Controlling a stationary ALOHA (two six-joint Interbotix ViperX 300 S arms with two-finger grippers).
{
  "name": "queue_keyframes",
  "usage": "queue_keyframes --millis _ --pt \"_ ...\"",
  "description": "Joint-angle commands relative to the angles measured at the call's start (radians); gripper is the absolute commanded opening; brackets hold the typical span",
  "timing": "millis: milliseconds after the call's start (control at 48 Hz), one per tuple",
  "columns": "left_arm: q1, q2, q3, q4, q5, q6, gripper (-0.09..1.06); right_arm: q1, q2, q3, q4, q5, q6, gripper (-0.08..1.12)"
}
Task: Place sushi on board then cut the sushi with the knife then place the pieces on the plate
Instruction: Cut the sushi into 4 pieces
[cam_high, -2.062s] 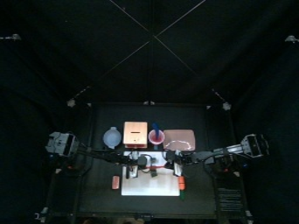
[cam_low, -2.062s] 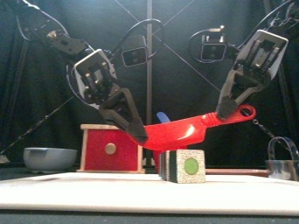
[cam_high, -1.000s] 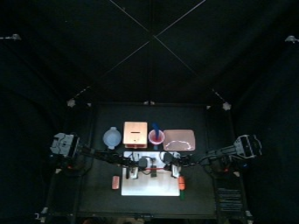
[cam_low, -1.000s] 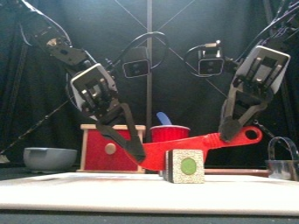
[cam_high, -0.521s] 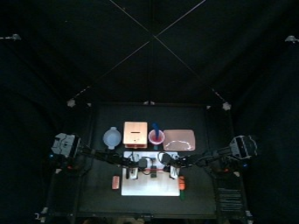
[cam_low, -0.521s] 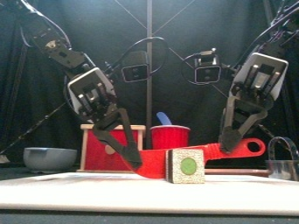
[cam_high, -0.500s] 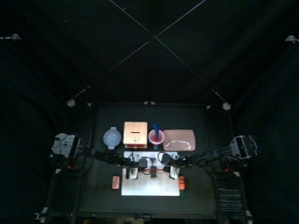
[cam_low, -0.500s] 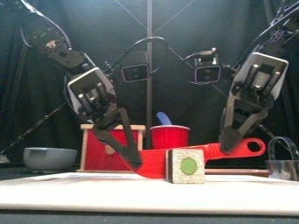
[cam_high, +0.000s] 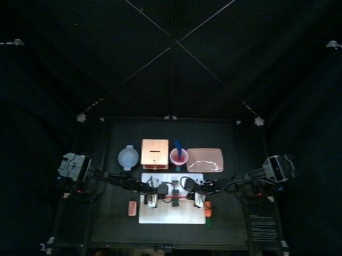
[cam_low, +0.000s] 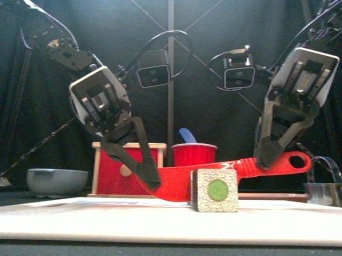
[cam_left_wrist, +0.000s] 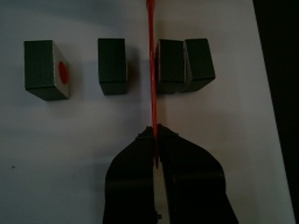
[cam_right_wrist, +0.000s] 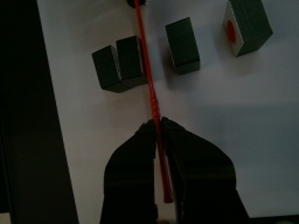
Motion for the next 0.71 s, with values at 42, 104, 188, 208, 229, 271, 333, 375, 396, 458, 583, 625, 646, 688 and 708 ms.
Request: queue_keyframes --millis 42,104,188,208,229,271,333,375,396,458,583,625,646,688,708 --pt "0.003 -0.051 -0.008 0.003 0.012 0.003 0.32 -0.006 -0.071 -0.009 -0.031 0.026 0.002 0.36" --pt "0.005 -0.066 -0.008 0.005 0.021 0.003 0.32 -0.02 -0.097 -0.012 -0.048 0.046 0.002 0.36" --pt "0.005 -0.087 -0.008 0.017 0.032 0.003 0.32 -0.028 -0.129 -0.015 -0.057 0.066 0.002 0.36" --pt "0.005 -0.094 -0.006 0.02 0.032 0.003 0.32 -0.028 -0.138 -0.017 -0.058 0.069 0.003 0.36" --pt "0.005 -0.098 -0.006 0.021 0.032 0.003 0.32 -0.029 -0.146 -0.017 -0.058 0.072 0.002 0.36" --pt "0.005 -0.109 -0.005 0.025 0.032 0.002 0.32 -0.028 -0.16 -0.018 -0.058 0.074 0.002 0.36" --pt "0.0 -0.114 -0.005 0.025 0.032 0.0 0.32 -0.028 -0.181 -0.017 -0.054 0.074 0.002 0.36" --pt "-0.003 -0.114 -0.005 0.023 0.032 0.0 0.32 -0.023 -0.19 -0.015 -0.052 0.074 0.002 0.36" --pt "-0.005 -0.114 -0.005 0.023 0.028 0.0 0.32 -0.021 -0.193 -0.014 -0.052 0.074 0.003 0.36" --pt "-0.018 -0.11 -0.006 0.021 0.025 0.0 0.32 -0.02 -0.199 -0.012 -0.046 0.072 0.005 0.36" --pt "-0.046 -0.104 -0.009 0.021 0.02 -0.002 0.32 -0.003 -0.196 -0.012 -0.014 0.063 0.005 0.36" --pt "-0.055 -0.104 -0.009 0.018 0.018 -0.003 0.32 0.005 -0.193 -0.011 -0.005 0.057 0.003 0.36" --pt "-0.058 -0.103 -0.009 0.015 0.015 -0.003 0.32 0.008 -0.19 -0.011 -0.002 0.054 0.005 0.36" --pt "-0.064 -0.104 -0.009 0.006 0.014 -0.003 0.32 0.015 -0.187 -0.011 0.005 0.048 0.003 0.35" --pt "-0.067 -0.103 -0.009 0.003 0.014 -0.003 0.32 0.02 -0.183 -0.009 0.009 0.043 0.005 0.36"
